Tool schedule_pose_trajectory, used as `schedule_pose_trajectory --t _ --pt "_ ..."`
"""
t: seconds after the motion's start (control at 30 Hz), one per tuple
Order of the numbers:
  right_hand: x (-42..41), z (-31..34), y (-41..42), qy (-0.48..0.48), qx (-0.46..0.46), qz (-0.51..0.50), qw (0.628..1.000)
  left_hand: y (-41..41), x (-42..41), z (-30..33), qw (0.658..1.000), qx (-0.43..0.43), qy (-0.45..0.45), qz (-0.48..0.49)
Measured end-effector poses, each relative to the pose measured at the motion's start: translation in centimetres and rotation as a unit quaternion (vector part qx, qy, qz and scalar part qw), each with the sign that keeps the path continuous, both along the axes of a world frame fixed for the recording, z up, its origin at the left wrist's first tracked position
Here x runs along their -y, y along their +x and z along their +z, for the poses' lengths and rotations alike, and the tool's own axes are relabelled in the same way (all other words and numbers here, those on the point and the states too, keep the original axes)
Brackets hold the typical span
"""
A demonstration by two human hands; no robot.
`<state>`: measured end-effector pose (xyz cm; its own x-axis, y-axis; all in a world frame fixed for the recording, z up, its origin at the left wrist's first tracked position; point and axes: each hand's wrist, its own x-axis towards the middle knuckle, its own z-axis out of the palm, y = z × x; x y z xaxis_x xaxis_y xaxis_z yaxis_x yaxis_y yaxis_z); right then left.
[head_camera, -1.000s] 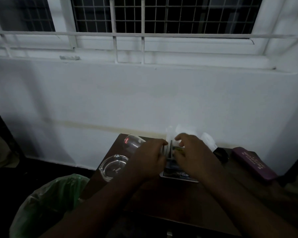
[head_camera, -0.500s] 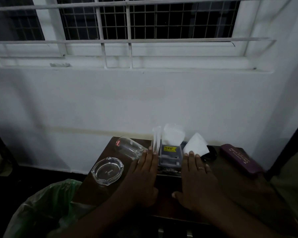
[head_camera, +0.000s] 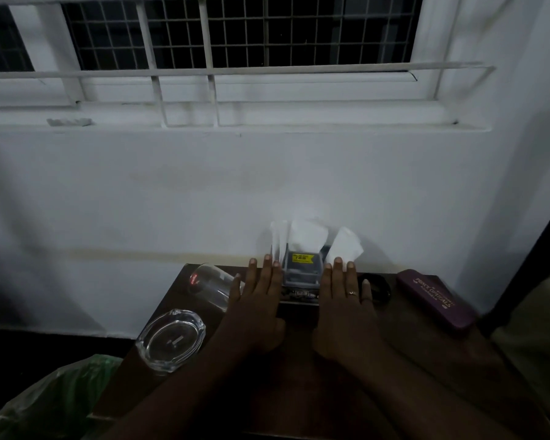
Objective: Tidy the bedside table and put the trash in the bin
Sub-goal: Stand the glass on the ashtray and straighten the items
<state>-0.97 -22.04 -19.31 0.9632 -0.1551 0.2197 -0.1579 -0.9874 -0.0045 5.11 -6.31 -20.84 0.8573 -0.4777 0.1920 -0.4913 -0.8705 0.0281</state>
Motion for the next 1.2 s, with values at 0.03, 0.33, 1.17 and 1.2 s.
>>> schedule_pose_trajectory --t 0.03,0.33,1.17,1.2 --pt "0.2 -0.2 0.3 0.0 0.003 -0.001 1.0 0.3 0.1 -0.1 1.0 -0.003 -0.004 -0.001" --pt "1.1 -0.2 1.2 0.005 -0.005 0.001 1.0 1.4 0.6 -0.2 1.0 -0.005 -0.022 -0.009" --pt "-6.7 2.2 -0.8 0.199 0.183 0.21 0.94 -3.4 -17.0 5.6 0.945 -0.261 -0.001 0.199" --pt "-7.3 2.3 -0.4 0.213 0.179 0.206 0.938 -3.5 -17.2 5.3 0.94 -0.274 -0.01 0.202"
